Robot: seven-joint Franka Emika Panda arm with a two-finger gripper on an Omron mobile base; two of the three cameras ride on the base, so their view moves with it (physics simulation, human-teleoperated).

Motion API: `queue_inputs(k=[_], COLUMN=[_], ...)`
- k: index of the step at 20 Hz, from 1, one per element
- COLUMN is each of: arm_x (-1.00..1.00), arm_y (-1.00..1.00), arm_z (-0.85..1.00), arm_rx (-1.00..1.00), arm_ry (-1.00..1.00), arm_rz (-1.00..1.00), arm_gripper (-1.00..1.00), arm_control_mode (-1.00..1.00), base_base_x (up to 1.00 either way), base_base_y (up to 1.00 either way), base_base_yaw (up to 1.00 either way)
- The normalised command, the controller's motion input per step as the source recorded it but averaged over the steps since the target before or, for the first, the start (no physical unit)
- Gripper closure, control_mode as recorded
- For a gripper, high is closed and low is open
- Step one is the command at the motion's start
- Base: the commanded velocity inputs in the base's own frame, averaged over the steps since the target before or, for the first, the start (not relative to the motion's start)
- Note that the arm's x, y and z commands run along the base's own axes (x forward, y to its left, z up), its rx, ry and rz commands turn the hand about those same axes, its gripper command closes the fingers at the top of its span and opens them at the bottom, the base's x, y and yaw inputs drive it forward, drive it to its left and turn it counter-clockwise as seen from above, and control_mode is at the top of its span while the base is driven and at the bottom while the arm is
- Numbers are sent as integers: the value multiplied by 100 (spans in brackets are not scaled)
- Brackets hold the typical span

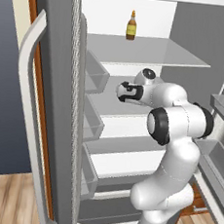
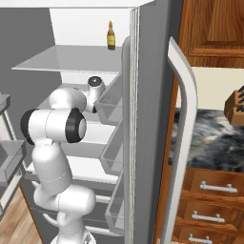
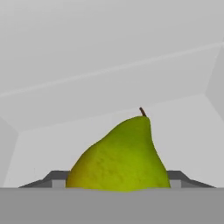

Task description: Pick the banana and pear from the fridge and place them on the plate next to the blender to make a fruit smoothie.

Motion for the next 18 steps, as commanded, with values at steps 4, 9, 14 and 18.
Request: queue_inputs(k=[4,9,14,18], arm_x=[0,-17,-44,-69], arm_y=[0,0,0,0], arm_z=[0,0,0,0], arm_rx=[0,0,0,0], arm_ry=[-1,0,-7,-23], arm_rz=[0,0,0,0], arm_gripper=[100,100,100,100], arm_control_mode=[-100,-100,-100,-100], base_base_x=[0,0,0,0], base_base_y=[0,0,0,0], base_base_yaw=[0,0,0,0])
